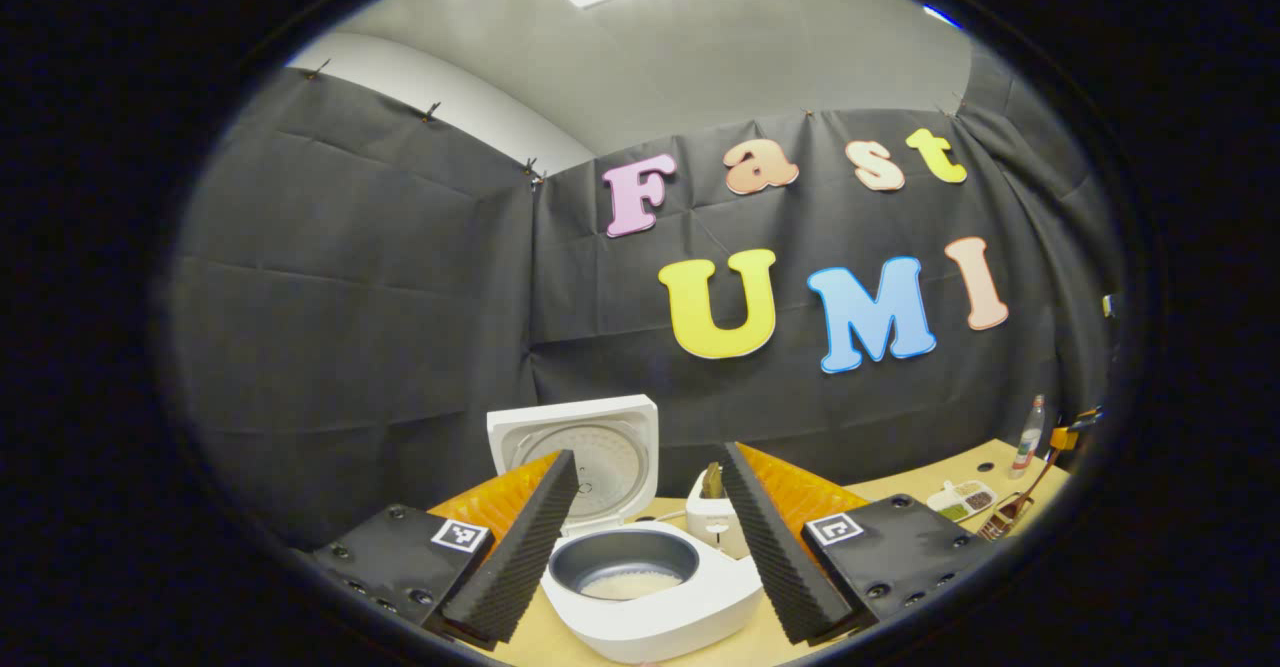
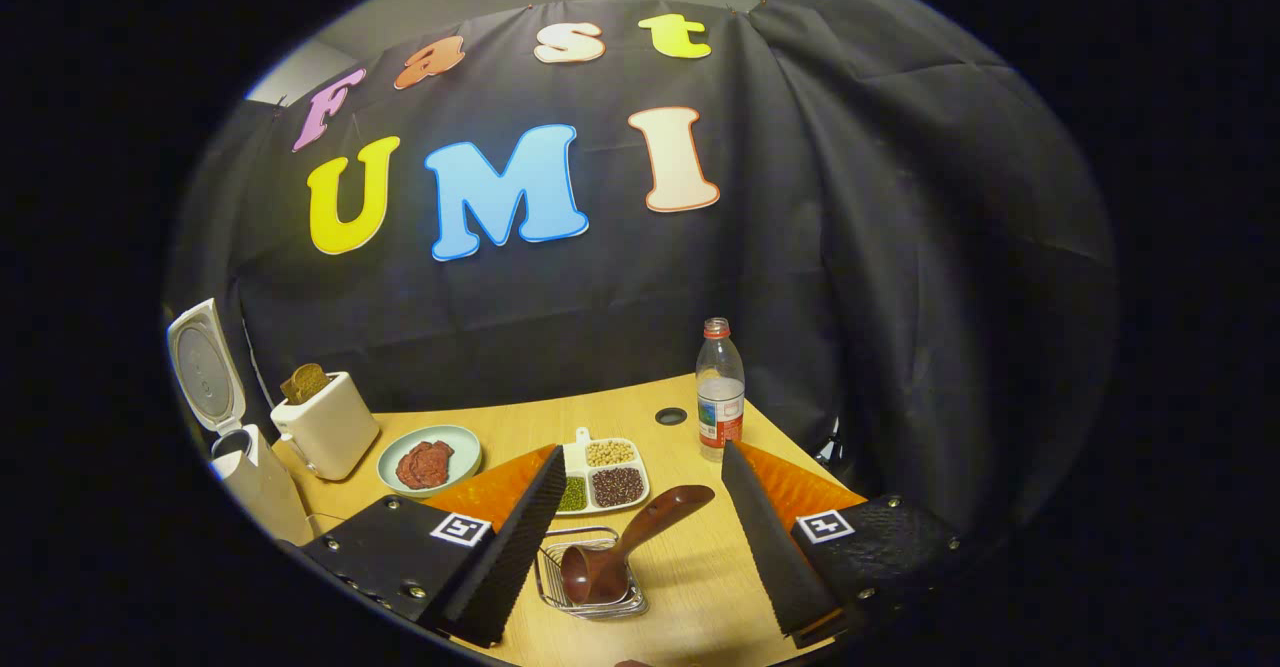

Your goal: Close the left gripper, press the button to open the rice cooker; take a wooden spoon from the chopstick holder with the right hand, scoop a spoonful of rice and pour it into the rice cooker, then put the wooden spoon back into the chopstick holder.

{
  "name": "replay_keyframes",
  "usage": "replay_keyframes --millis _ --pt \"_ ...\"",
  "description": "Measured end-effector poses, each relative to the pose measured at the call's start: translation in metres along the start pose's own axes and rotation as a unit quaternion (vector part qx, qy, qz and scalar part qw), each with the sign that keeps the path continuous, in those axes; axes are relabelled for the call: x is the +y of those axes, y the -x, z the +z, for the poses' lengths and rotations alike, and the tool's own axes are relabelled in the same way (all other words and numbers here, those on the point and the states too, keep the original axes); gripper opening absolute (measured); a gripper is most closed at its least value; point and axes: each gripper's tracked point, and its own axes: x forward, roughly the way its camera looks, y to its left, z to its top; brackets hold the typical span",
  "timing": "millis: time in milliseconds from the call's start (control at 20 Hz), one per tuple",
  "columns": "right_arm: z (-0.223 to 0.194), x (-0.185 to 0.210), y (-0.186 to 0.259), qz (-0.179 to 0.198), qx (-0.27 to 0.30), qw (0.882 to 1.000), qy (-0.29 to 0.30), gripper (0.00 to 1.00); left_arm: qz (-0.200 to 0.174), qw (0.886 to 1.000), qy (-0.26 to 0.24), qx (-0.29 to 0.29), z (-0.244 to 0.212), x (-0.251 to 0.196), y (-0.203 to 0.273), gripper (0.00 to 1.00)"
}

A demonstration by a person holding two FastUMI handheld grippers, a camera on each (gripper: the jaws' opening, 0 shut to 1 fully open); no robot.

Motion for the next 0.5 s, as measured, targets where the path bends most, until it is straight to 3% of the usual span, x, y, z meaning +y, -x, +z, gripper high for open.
replay_keyframes --millis 100,250,400,500 --pt "-0.015 -0.003 -0.008 0.002 0.016 1.000 -0.015 0.96 0.004 1.000 -0.008 0.000 0.003 0.002 0.004 0.94" --pt "-0.036 0.002 -0.019 0.018 0.040 0.998 -0.044 0.97 0.011 1.000 -0.024 0.006 0.004 0.004 0.011 1.00" --pt "-0.049 0.004 -0.028 0.030 0.059 0.995 -0.076 0.78 0.019 0.999 -0.036 0.013 0.002 0.005 0.016 0.99" --pt "-0.058 0.008 -0.034 0.041 0.076 0.991 -0.098 0.78 0.022 0.999 -0.036 0.018 -0.001 0.003 0.017 0.91"
